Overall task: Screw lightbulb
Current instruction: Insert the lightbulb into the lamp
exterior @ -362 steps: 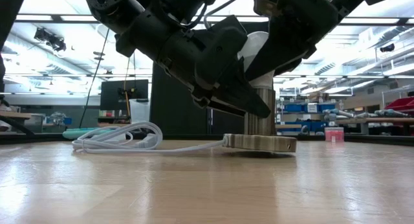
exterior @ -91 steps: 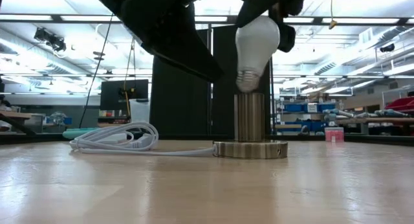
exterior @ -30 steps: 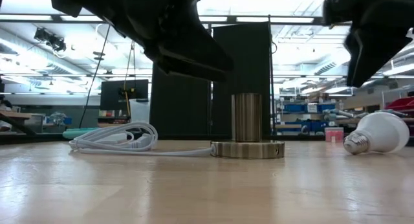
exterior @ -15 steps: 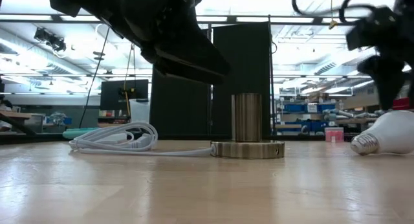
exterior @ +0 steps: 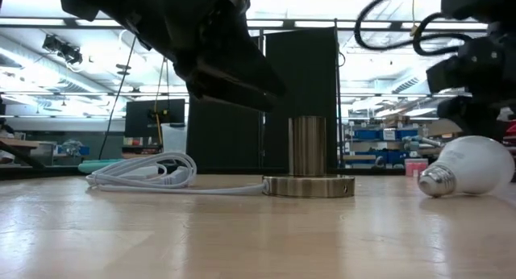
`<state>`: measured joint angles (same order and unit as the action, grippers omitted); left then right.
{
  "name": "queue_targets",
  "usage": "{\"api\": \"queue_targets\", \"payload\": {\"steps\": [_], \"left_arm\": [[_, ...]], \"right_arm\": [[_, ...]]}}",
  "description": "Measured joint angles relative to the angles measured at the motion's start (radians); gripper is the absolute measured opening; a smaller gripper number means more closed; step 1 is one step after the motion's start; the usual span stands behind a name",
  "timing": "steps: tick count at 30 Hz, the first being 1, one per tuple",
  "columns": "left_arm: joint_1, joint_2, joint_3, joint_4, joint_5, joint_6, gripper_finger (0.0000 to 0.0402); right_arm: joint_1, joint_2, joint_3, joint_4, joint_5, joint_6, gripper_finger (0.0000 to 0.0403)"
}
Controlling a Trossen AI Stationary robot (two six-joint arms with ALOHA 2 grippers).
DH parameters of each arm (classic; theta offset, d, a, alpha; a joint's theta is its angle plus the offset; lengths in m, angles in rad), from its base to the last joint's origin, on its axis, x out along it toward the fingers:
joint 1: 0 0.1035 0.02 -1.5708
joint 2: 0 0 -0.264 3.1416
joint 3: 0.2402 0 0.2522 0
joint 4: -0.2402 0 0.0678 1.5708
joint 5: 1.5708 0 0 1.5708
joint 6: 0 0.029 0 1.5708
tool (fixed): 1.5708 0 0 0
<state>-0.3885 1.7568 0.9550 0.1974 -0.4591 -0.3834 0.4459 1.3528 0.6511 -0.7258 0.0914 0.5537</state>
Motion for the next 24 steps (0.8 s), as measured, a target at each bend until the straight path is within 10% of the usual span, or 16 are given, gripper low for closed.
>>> {"api": "queue_targets", "payload": {"steps": [24], "left_arm": [[-0.072,-0.001,0.000,0.045,-0.072,-0.095,0.0282]], "right_arm": [[0.116,-0.043,-0.200,0.457,0.282,-0.002,0.0309]]}}
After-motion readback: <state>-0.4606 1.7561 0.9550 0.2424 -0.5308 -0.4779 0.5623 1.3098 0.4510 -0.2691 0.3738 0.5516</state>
